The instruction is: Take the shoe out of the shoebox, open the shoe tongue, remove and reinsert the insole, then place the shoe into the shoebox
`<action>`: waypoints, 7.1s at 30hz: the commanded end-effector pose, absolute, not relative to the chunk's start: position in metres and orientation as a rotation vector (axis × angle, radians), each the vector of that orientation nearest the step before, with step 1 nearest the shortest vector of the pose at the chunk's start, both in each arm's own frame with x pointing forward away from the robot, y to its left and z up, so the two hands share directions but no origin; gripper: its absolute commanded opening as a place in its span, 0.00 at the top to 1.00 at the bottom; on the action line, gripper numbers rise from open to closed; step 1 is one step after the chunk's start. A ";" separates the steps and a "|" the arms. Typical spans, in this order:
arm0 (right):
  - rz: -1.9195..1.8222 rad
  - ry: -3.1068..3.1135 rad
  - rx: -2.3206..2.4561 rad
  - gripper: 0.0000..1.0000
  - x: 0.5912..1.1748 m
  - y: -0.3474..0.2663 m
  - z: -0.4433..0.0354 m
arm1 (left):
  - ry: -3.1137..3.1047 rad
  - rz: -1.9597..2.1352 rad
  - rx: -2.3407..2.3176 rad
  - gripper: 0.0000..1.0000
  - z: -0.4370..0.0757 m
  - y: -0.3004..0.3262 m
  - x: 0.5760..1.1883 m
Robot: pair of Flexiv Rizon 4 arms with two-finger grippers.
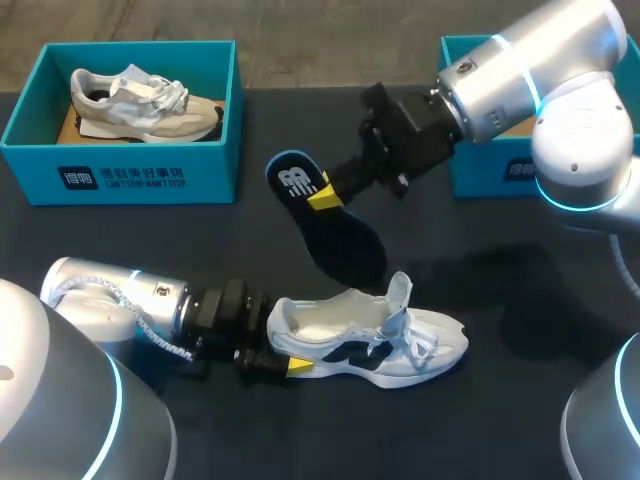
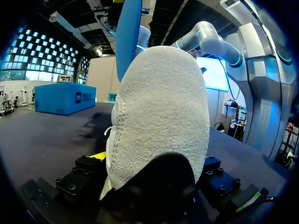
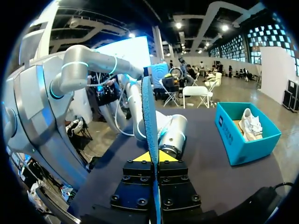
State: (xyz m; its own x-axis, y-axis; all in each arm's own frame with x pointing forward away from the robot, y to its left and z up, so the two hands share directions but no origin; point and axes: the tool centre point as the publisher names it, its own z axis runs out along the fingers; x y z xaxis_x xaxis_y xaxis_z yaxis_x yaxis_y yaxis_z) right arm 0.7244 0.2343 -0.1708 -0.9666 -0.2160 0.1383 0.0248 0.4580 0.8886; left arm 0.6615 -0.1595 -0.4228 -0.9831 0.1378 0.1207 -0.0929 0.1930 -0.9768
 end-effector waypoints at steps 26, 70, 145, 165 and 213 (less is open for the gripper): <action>-1.720 -2.280 0.073 1.00 0.715 0.212 -0.073 | -2.281 1.886 -0.041 1.00 -0.425 -0.159 0.662; -1.844 -2.072 -0.298 1.00 0.659 0.159 0.011 | -2.281 1.886 -0.041 1.00 -0.425 -0.159 0.662; -1.859 -2.047 -0.635 1.00 0.553 0.146 0.037 | -2.281 1.886 -0.041 1.00 -0.425 -0.159 0.662; -1.833 -2.030 -0.632 1.00 0.591 0.141 0.053 | -2.281 1.886 -0.041 1.00 -0.425 -0.159 0.662; -1.842 -2.025 -0.573 1.00 0.591 0.122 0.036 | -2.405 1.768 -0.082 0.00 -0.419 -0.132 0.669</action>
